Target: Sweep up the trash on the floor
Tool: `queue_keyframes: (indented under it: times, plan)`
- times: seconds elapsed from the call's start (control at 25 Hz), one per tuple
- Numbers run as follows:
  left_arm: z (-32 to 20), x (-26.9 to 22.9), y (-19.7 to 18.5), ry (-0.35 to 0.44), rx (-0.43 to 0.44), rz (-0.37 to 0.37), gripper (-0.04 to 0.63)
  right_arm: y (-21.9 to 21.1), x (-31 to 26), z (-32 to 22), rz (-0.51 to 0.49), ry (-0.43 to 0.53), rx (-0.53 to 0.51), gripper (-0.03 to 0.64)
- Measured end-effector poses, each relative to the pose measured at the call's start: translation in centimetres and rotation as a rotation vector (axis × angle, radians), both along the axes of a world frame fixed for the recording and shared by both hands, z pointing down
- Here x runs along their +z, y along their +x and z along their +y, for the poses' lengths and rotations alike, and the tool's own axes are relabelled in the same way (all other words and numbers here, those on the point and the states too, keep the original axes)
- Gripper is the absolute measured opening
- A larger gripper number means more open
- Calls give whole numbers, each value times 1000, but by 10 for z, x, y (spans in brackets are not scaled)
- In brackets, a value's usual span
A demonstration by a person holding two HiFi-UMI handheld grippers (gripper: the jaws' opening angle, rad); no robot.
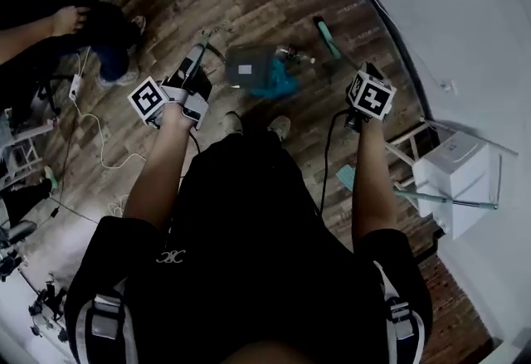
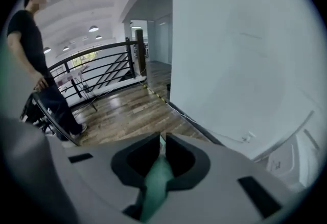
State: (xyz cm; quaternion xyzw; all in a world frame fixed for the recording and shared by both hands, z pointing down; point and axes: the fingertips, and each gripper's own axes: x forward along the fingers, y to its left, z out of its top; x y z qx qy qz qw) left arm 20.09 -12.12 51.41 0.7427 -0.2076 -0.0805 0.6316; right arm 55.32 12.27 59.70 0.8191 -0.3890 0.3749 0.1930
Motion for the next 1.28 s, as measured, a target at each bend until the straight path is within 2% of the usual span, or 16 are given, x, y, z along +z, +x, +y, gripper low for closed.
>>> queue_keyframes:
  times: [0.12,0.32,0.44,0.8,0.92,1.08,1.28]
  plan:
    - [4,15,-36,-31,-110,2,61,-7,22,-36,20,-61,-109,49]
    - [3,36,-87,-45,-223,-19,61,-28,60,-89,50,-140,-243,49]
    - [2,45,-117,-41,-279,-21,61,-44,79,-113,62,-175,-288,49]
    - [25,99,-195,-57,-411,4,61,-111,133,-114,27,-284,-370,49]
    - [34,130,-217,-101,-459,2,61,-133,139,-113,55,-318,-426,49]
    - [50,163,-229,-137,-459,-35,61,-152,141,-116,67,-319,-464,49]
    - [73,174,-240,-136,-445,-52,64,-185,145,-119,63,-341,-527,49]
